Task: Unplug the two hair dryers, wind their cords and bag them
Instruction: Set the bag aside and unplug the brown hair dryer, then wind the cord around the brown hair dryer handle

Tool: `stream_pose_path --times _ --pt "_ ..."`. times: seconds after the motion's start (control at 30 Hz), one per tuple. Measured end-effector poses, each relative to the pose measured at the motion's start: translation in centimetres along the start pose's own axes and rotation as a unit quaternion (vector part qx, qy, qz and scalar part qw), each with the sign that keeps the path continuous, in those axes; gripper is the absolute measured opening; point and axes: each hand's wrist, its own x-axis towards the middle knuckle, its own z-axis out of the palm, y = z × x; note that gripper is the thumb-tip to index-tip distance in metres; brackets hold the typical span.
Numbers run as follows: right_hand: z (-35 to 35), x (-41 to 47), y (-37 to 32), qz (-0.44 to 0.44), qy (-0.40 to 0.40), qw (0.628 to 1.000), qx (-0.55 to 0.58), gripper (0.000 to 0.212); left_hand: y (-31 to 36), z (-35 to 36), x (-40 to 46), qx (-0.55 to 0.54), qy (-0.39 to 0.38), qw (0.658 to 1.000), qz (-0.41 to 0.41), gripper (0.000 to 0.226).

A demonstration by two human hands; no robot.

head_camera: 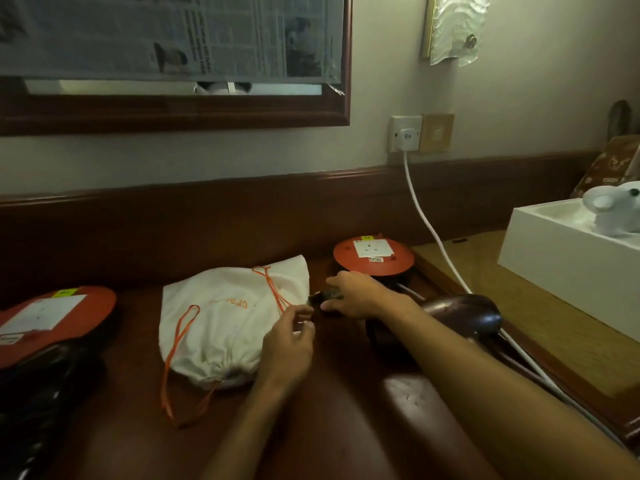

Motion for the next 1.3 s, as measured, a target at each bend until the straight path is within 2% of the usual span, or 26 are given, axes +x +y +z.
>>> stream_pose_path --times 0.07,0.13,0.23,0.37,0.43,0.5,0.6,0.8,0.93,1.03,1.1,1.23,1.3 --pt "-0.1 -1.7 0.2 0.008 0.035 0.999 -0.01 0.065 -0.9 0.3 -1.8 0.028 -0.016 0.999 0.042 0.025" --pt "-0.1 -4.3 0.8 0.021 0.086 0.996 0.013 0.068 -1.4 -0.2 -2.5 0.053 -0.001 0.995 0.083 0.028" --pt "0.5 -9.1 2.2 0.061 0.172 0.983 -0.001 0.061 -1.3 -1.1 -2.4 0.057 0.025 0.995 0.082 0.029" --pt "2.0 -15.1 3.9 0.175 0.243 0.954 0.018 0.058 -0.5 -0.9 -3.4 0.071 -0.016 0.994 0.08 0.032" --pt "3.2 -17.1 4.7 0.258 0.244 0.934 0.046 0.066 -0.1 -0.6 -3.8 0.074 -0.034 0.992 0.092 0.037" --pt "4.4 -18.4 5.5 0.315 0.204 0.926 0.04 0.075 0.1 -0.5 -3.9 0.079 -0.044 0.991 0.099 0.039" --pt "5.5 -19.7 6.5 0.337 0.165 0.925 0.062 0.073 0.1 -0.6 -4.1 0.083 -0.05 0.991 0.095 0.043" --pt "3.4 -21.1 5.6 0.261 0.228 0.938 0.023 0.055 1.2 -0.9 -5.2 0.088 -0.01 0.99 0.107 0.058" --pt "1.3 -21.4 3.0 0.161 0.257 0.952 -0.032 0.043 4.3 -1.7 -7.2 0.136 0.026 0.967 0.212 0.063" --pt "-0.5 -20.9 -0.4 0.056 0.261 0.956 -0.12 0.043 7.2 -2.7 -7.9 0.201 -0.019 0.938 0.282 0.071" --pt "-1.8 -20.2 -2.8 -0.017 0.256 0.953 -0.163 0.039 8.5 -3.5 -7.4 0.273 -0.055 0.912 0.301 0.076" --pt "-3.0 -18.6 -6.9 -0.123 0.243 0.94 -0.205 0.039 8.8 -6.5 -5.4 0.376 -0.06 0.869 0.317 0.061" --pt "-3.0 -17.7 -8.2 -0.14 0.257 0.929 -0.228 0.037 8.1 -8.2 -5.1 0.373 -0.053 0.873 0.31 0.048"
